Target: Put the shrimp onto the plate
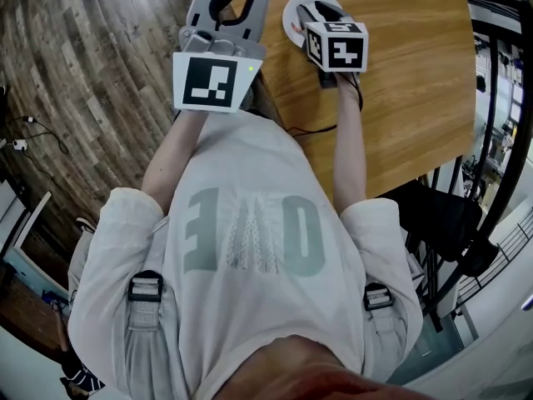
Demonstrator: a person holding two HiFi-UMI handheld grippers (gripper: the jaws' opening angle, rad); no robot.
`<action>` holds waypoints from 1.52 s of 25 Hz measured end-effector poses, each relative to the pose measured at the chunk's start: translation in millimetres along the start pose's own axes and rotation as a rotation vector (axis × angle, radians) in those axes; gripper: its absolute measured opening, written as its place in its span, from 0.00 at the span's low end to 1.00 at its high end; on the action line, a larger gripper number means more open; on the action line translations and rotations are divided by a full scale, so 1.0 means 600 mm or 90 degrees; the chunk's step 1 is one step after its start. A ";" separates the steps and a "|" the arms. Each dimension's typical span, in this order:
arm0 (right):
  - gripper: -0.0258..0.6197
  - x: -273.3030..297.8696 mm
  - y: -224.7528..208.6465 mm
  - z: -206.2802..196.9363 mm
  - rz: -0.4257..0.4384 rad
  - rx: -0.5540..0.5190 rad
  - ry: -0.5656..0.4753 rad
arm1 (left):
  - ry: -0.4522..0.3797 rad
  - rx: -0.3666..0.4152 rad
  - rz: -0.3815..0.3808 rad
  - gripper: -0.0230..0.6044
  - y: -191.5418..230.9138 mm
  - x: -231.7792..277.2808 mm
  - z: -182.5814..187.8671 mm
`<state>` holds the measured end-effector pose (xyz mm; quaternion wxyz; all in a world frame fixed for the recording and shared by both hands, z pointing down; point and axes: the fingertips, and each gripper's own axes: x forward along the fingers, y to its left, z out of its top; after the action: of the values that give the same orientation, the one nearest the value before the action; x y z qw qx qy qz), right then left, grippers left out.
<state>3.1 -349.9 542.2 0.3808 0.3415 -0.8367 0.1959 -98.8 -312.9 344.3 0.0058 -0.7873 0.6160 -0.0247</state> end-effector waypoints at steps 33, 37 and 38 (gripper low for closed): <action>0.07 -0.484 0.060 0.137 -0.228 0.026 -0.628 | -0.202 0.037 -0.027 0.05 -0.037 -0.112 0.217; 0.07 -0.485 0.058 0.134 -0.233 0.026 -0.625 | -0.196 0.043 -0.023 0.05 -0.034 -0.115 0.217; 0.07 -0.485 0.059 0.134 -0.233 0.025 -0.624 | -0.198 0.044 -0.023 0.05 -0.033 -0.116 0.220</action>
<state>76.1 -249.9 264.3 -0.0338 0.5411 -0.8393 -0.0407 -90.4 -243.6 211.2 0.1275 -0.7919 0.5924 0.0760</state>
